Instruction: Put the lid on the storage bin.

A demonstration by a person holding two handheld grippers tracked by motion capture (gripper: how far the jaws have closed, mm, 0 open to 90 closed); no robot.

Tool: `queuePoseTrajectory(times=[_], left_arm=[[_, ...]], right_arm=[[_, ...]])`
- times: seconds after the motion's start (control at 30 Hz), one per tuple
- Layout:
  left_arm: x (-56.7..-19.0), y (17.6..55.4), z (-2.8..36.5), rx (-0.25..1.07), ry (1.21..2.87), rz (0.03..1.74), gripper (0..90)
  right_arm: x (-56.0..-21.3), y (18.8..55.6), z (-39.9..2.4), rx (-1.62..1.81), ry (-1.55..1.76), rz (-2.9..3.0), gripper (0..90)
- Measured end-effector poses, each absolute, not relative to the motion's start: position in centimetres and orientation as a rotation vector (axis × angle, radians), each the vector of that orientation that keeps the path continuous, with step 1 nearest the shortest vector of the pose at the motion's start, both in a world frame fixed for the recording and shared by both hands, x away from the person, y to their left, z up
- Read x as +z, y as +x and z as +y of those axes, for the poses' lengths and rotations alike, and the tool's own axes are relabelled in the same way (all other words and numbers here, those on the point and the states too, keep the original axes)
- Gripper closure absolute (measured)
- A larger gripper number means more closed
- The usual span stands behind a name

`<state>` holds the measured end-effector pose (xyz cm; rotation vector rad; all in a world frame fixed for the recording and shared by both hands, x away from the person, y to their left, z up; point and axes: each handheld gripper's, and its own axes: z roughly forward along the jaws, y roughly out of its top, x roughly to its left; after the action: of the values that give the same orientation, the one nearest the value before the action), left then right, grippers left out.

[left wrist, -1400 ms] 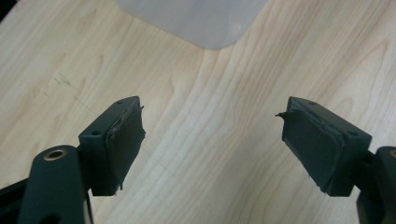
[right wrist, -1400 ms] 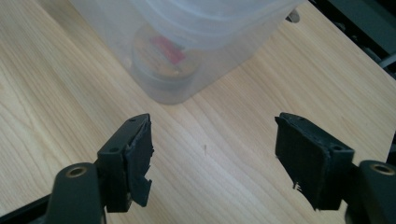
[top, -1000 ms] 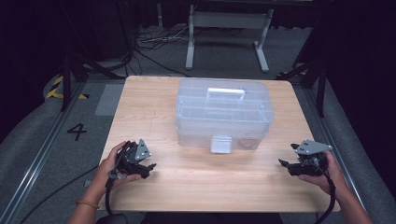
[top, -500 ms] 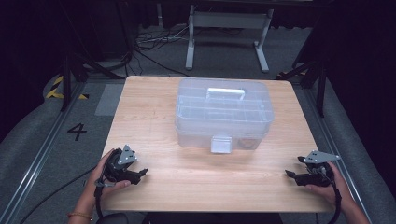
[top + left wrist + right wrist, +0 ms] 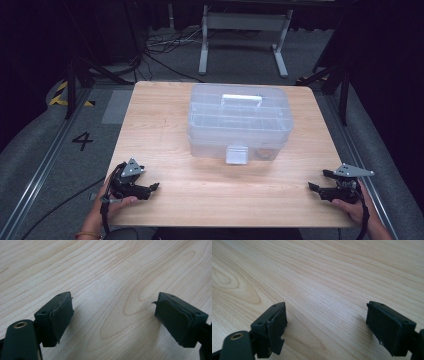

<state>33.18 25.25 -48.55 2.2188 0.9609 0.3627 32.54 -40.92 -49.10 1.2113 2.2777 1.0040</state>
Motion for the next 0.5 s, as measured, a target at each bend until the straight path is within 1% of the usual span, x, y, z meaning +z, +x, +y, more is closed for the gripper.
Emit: queuePoseTrajectory(times=[0.3,0.5], left_arm=[[-48.56,33.16,25.12,0.374,2.213,0.980,15.1],[-48.55,33.30,24.91,0.381,2.212,1.000,13.1]], right_arm=[[-49.11,32.55,-40.91,1.003,1.211,2.278,17.0],[-49.11,32.55,-40.92,1.003,1.212,2.278,17.0]])
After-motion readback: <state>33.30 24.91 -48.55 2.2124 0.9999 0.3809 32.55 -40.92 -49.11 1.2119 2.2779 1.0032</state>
